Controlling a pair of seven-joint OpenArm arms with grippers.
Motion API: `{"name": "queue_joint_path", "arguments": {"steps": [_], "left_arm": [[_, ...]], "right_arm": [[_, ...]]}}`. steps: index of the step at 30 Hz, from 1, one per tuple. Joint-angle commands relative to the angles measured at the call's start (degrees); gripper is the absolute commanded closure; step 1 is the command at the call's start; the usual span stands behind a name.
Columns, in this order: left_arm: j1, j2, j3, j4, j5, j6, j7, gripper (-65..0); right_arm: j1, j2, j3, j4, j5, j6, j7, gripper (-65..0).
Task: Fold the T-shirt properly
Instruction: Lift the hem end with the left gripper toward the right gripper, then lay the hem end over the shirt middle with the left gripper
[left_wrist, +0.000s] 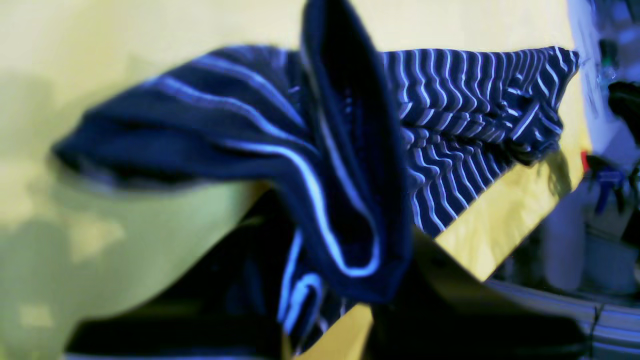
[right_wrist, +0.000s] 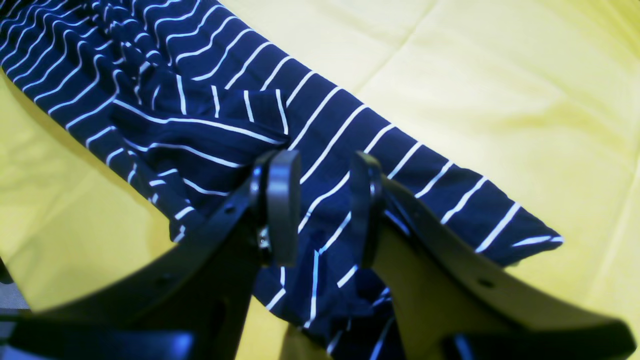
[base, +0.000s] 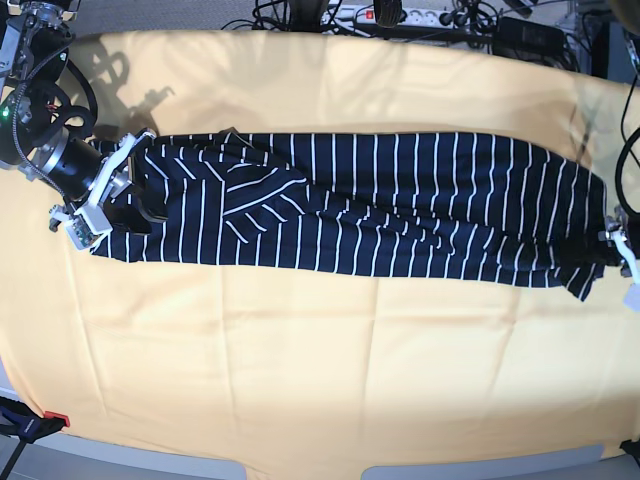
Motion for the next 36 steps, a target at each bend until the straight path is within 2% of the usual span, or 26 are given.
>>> {"name": "queue_joint_path", "arguments": {"steps": [1, 5, 10, 20, 22, 27, 29, 36], "left_arm": [[-1.46, -0.9, -0.46, 3.28, -1.47, -0.04, -0.51, 0.0], [-1.44, 1.53, -0.44, 11.5, -1.47, -0.11, -0.51, 0.0], [-0.33, 5.22, -0.44, 15.54, -1.47, -0.48, -0.51, 0.0], [1.42, 18.38, -0.09, 15.63, -1.47, -1.36, -0.51, 0.0], [1.81, 20.96, 1.14, 15.61, -1.47, -1.55, -0.51, 0.0], [3.32, 27.06, 7.15, 15.58, -1.47, -4.76, -0.51, 0.0], [3.23, 28.72, 8.92, 15.58, -1.47, -6.64, -0.51, 0.0], [3.13, 33.53, 8.98, 15.58, -1.47, -6.64, -0.92, 0.0]], "right_arm": [[0.63, 0.83, 0.55, 0.72, 1.09, 0.2, 1.36, -18.6], [0.59, 0.83, 0.55, 0.72, 1.07, 0.17, 1.33, -18.6], [0.5, 0.83, 0.55, 0.72, -0.33, 0.17, 1.33, -18.6], [0.48, 0.83, 0.55, 0.7, -0.68, 0.2, 1.33, -18.6], [0.48, 0.83, 0.55, 0.7, -0.87, 0.2, 1.33, -18.6], [0.5, 0.83, 0.55, 0.7, -0.85, 0.2, 1.33, -18.6], [0.5, 0.83, 0.55, 0.7, -0.85, 0.2, 1.33, -18.6], [0.48, 0.83, 0.55, 0.72, -0.85, 0.17, 1.29, -18.6]]}}
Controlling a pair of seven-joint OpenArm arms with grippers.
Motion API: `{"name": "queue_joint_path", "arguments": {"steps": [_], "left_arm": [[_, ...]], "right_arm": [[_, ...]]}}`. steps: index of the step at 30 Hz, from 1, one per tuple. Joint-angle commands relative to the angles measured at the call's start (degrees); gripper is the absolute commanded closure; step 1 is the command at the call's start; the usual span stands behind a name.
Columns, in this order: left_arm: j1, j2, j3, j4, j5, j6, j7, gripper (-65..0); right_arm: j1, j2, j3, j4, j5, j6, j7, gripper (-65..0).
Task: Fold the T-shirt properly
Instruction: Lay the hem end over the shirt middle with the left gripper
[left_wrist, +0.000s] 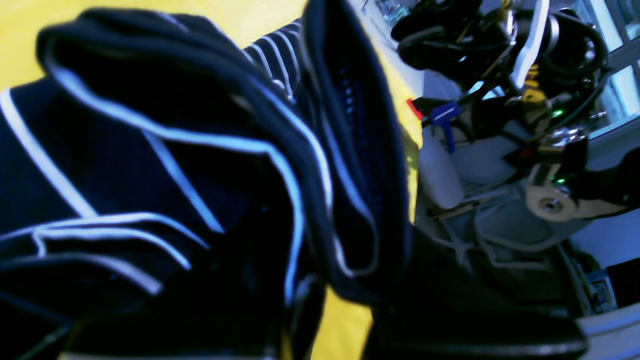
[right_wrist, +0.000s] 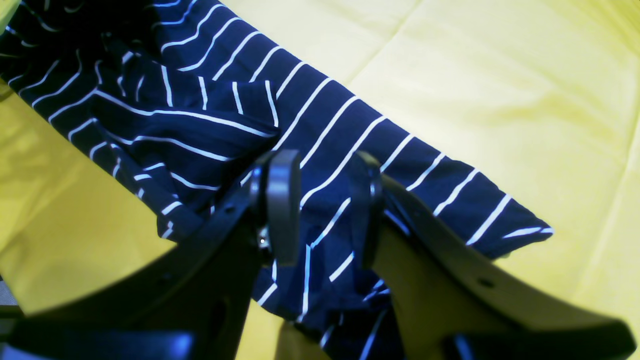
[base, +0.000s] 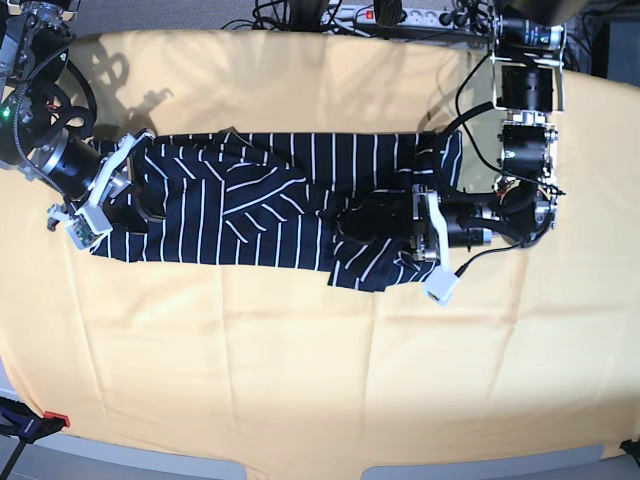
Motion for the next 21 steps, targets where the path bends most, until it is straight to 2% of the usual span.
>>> {"name": "queue_joint_path", "arguments": {"steps": [1, 3, 6, 7, 10, 11, 12, 16, 19, 20, 21], "left_arm": [[-1.33, 0.83, -0.26, 0.9, -1.84, -0.49, -1.62, 0.0], [-1.31, 2.08, -0.26, 0.9, 0.66, -0.49, -3.08, 0.0], [-1.33, 3.65, -0.26, 0.9, 0.83, -0.49, -3.23, 0.0], [-1.33, 3.87, -0.26, 0.9, -0.07, -0.49, -3.02, -4.6], [-1.49, 3.96, -0.26, 0.9, -1.85, -0.49, -2.08, -32.8], [-1.6, 3.98, -0.26, 0.92, -1.85, -0.02, -1.97, -39.2], [-1.95, 3.96, -0.26, 0.94, -1.85, 0.63, -1.86, -41.8], [-3.39, 3.91, -1.53, 0.94, -1.85, 0.02, -1.46, -41.9], [-5.35, 3.91, -6.6, 0.94, -1.85, -0.49, -0.62, -41.5], [-5.92, 3.91, -9.01, 0.94, -1.85, -0.49, -0.62, -39.7], [-6.45, 3.89, -11.43, 0.94, -1.85, -0.49, -0.62, -34.9]], "right_arm": [[0.5, 0.83, 0.52, 0.7, 0.85, 0.17, 1.29, -18.6], [0.5, 0.83, 0.52, 0.7, 0.85, 0.17, 1.29, -18.6], [0.5, 0.83, 0.52, 0.7, 0.85, 0.15, 1.27, -18.6], [0.5, 0.83, 0.52, 0.7, 0.87, 0.15, 1.29, -18.6], [0.5, 0.85, 0.52, 0.7, 0.85, 0.13, 1.18, -18.6], [0.5, 0.83, 0.52, 0.7, 0.87, 0.15, 0.92, -18.6], [0.5, 0.83, 0.52, 0.7, 0.87, 0.15, 0.87, -18.6], [0.5, 0.83, 0.52, 0.7, 1.07, 0.13, 0.87, -18.6], [0.5, 0.83, 0.52, 0.7, 1.05, 0.15, 0.87, -18.6], [0.5, 0.83, 0.52, 0.7, 1.05, 0.13, 0.87, -18.6], [0.5, 0.83, 0.52, 0.7, 1.05, 0.13, 0.87, -18.6]]}}
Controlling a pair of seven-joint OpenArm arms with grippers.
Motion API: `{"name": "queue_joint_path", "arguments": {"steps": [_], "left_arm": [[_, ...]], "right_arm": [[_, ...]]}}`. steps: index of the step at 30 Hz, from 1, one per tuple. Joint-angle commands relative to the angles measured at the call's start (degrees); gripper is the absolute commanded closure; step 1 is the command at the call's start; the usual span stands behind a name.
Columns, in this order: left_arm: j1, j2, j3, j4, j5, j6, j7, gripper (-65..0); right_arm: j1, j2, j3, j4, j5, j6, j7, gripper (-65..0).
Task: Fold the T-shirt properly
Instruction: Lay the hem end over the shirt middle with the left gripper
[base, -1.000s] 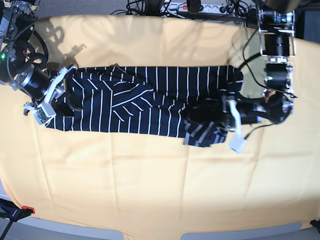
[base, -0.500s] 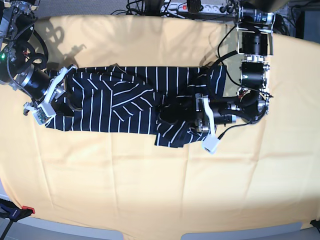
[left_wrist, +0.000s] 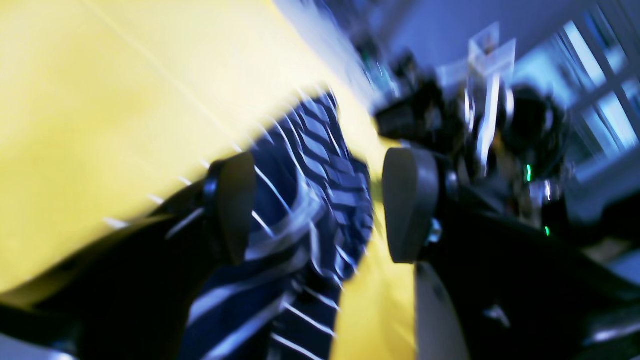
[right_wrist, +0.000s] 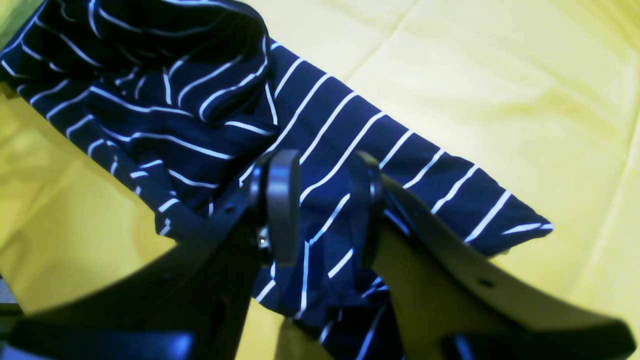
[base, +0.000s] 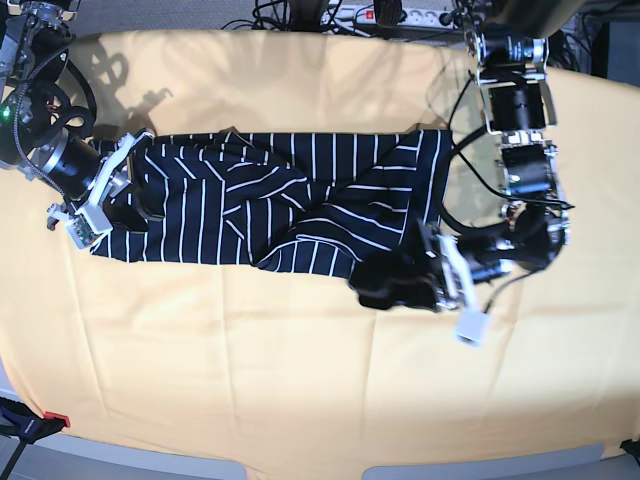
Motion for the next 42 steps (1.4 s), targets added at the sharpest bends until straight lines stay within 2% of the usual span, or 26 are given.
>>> {"name": "queue_joint_path", "arguments": {"steps": [1, 3, 8, 11, 13, 15, 20, 23, 27, 29, 34, 38, 42], "left_arm": [[-1.79, -0.55, -2.45, 0.94, -0.87, -0.49, -0.64, -26.0], [-2.29, -1.53, -6.21, 0.94, 1.68, -0.49, -0.64, 0.0], [0.37, -4.85, -7.56, 0.87, 7.02, -0.49, -1.4, 0.0], [2.78, -5.64, -6.34, 0.87, 14.67, -0.15, -5.81, 0.0], [4.22, -5.73, -5.6, 0.87, 20.46, 2.36, -9.75, 0.0], [5.33, -5.7, -4.72, 0.87, 23.26, 3.41, -11.91, 0.0], [6.25, -5.7, -0.46, 0.9, 20.35, 3.37, -9.53, 0.0], [6.21, -5.73, 2.82, 0.9, 14.58, -0.09, -6.62, 0.0], [6.23, -5.7, 7.72, 0.9, 6.29, -0.49, -0.85, 0.0], [6.23, -5.7, 10.34, 0.9, -0.57, -0.49, -0.64, 0.0], [6.03, -5.57, 15.89, 1.18, -1.36, -0.49, -0.64, 0.0], [4.59, -6.69, 14.47, 1.44, -1.36, -0.49, -0.64, 0.0], [3.26, -8.66, 6.47, 1.6, -1.36, -0.49, -2.69, 0.0]], "right_arm": [[0.52, 0.83, 0.52, 0.72, 1.05, 0.15, 1.33, -18.6], [0.52, 0.83, 0.52, 0.7, 1.05, 0.15, 1.33, -18.6], [0.55, 0.83, 0.52, 0.7, 1.07, 0.13, 1.33, -18.6], [0.55, 0.83, 0.52, 0.7, 1.07, 0.13, 1.33, -18.6], [0.52, 0.83, 0.52, 0.7, 1.07, 0.13, 1.33, -18.6], [0.52, 0.83, 0.52, 0.7, 1.07, 0.13, 1.33, -18.6], [0.55, 0.83, 0.52, 0.72, 1.07, -0.09, 1.36, -18.6], [0.55, 0.83, 0.52, 0.7, 1.07, -0.09, 1.33, -18.6], [0.55, 0.83, 0.52, 0.7, 1.05, -0.09, 1.33, -18.6], [0.55, 0.83, 0.52, 0.7, 1.05, -0.07, 1.33, -18.6], [0.55, 0.83, 0.52, 0.7, 1.03, -0.04, 1.33, -18.6], [0.52, 0.83, 0.55, 0.7, 0.83, -0.04, 1.31, -18.6], [0.52, 0.83, 0.52, 0.7, 0.85, -0.04, 1.29, -18.6]]}}
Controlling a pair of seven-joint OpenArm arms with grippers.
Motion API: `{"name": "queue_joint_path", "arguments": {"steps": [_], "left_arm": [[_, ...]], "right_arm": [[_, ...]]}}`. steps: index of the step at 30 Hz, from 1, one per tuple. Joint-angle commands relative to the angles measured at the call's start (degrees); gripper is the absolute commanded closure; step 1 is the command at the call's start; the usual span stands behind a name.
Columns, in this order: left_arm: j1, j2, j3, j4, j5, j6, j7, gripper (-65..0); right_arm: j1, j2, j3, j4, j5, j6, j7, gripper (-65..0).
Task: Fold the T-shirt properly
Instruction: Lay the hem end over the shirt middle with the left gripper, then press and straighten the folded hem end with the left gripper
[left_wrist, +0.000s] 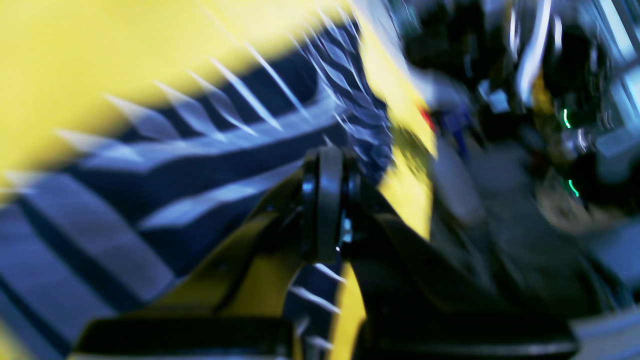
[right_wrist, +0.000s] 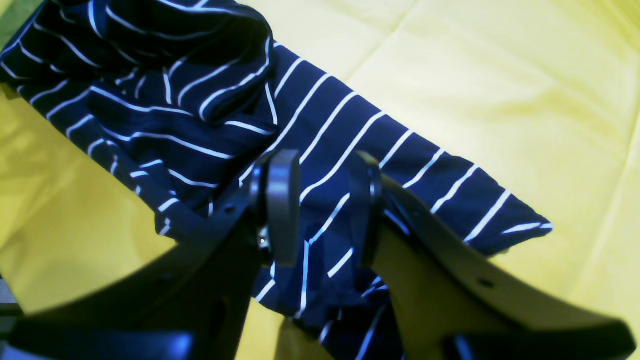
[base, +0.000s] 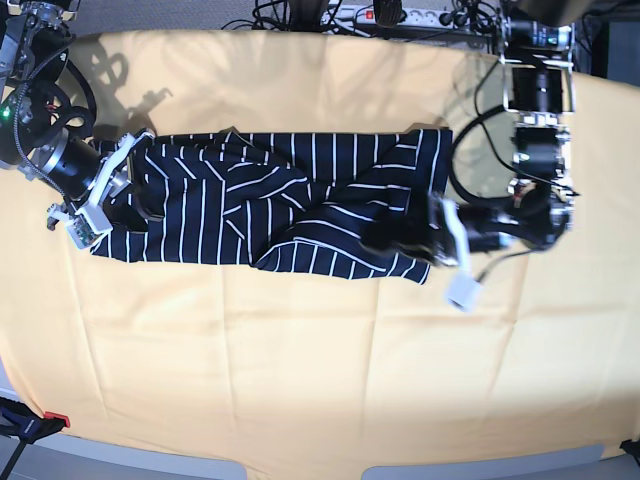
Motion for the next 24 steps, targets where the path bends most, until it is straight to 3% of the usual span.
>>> {"name": "queue_joint_path", "arguments": {"steps": [1, 5, 9, 12, 18, 24], "left_arm": [[-1.4, -0.52, -2.51, 1.09, -1.41, -0.49, -0.7, 0.0], [0.28, -0.35, -8.48, 1.03, 7.1, 0.96, -6.1, 0.0], [3.08, 0.24, -7.87, 1.03, 19.85, 6.47, -12.94, 0.0], [4.04, 0.96, -7.08, 1.03, 25.18, 8.79, -13.92, 0.0], [3.98, 1.88, -4.72, 1.05, 25.55, 7.91, -12.17, 0.0], [3.96, 1.88, 2.47, 1.05, 26.03, 7.85, -12.22, 0.0]], "right_arm": [[0.55, 0.81, 0.52, 0.7, 0.9, -0.02, 1.29, -18.6], [0.55, 0.81, 0.52, 0.7, 0.92, -0.02, 1.29, -18.6], [0.55, 0.81, 0.52, 0.7, 0.96, -0.02, 1.33, -18.6], [0.57, 0.81, 0.52, 0.72, 1.11, -0.02, 1.33, -18.6], [0.55, 0.81, 0.52, 0.7, 1.11, -0.02, 1.33, -18.6], [0.57, 0.81, 0.52, 0.7, 1.14, -0.02, 1.33, -18.6]]}}
